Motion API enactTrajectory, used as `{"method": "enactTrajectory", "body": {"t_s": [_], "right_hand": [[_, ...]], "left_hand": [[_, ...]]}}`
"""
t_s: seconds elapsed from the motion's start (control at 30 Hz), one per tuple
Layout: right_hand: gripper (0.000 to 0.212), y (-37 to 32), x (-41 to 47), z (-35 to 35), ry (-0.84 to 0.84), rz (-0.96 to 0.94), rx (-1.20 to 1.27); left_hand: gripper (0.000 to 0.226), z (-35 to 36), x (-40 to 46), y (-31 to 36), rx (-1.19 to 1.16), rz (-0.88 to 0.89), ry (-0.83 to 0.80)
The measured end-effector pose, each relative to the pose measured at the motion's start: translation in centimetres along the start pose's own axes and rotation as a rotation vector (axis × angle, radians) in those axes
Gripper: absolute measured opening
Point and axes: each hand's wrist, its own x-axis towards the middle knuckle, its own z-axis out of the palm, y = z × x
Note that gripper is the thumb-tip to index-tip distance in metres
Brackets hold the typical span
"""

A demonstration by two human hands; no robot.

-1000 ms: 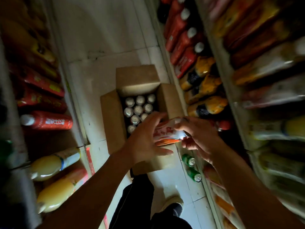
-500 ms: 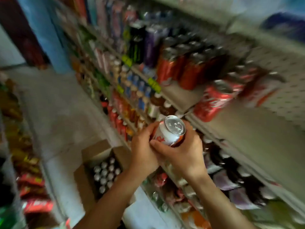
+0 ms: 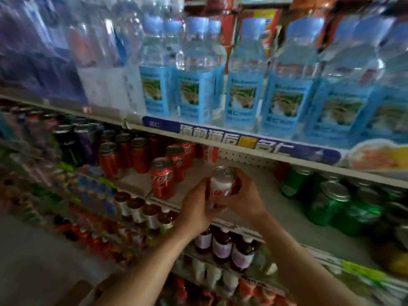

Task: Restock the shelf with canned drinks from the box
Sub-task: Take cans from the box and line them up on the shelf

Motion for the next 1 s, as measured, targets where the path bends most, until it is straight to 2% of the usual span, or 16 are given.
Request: {"method": "enactTrajectory", "body": {"t_s": [0.1,0.23,0.33,0.4,0.47,0.57,0.7,0.83,1.0], "right_hand": [[0.071,2.0,0.8,0.6,0.006,0.045,-0.002],[0.051,3.9,1.1,1.9,-0.002,0.157,-0.022],[0.047,4.5,2.2,2.3,0.017,0.155,-0.035],[0.049,4.6,3.6,2.5,0.038,0.16,-0.029],[0.049,4.8,5.2,2.6,0.085,0.185,-0.06],[0.041,5.8,8.0,2.6,0.155,0.196,-0.107],[0.052,7.3,11.0,2.2,0.154,0.256,-0.203],[0.05,8.2,13.0,2.1,0.154,0.291,-0.216],[0.065,8.1,14.3,2.2,0.149,0.302,-0.228]], "left_hand": [[0.061,1.3,1.4,-0.8,-0.086,-0.049,0.016],[0.049,1.7,2.4,-1.3,-0.019,-0.095,0.074],[0.048,0.8,3.1,-1.4,0.081,-0.144,-0.043],[0.05,0.0,3.2,-2.1,0.247,-0.129,-0.159],[0.042,-0.6,3.2,-2.5,0.455,-0.089,-0.26],[0.031,-1.0,3.4,-3.0,0.532,-0.05,-0.315],[0.039,-1.2,4.0,-3.6,0.529,-0.061,-0.383],[0.039,-1.6,4.4,-3.7,0.523,-0.035,-0.436],[0.036,-1.9,4.6,-4.4,0.499,-0.025,-0.427]]}}
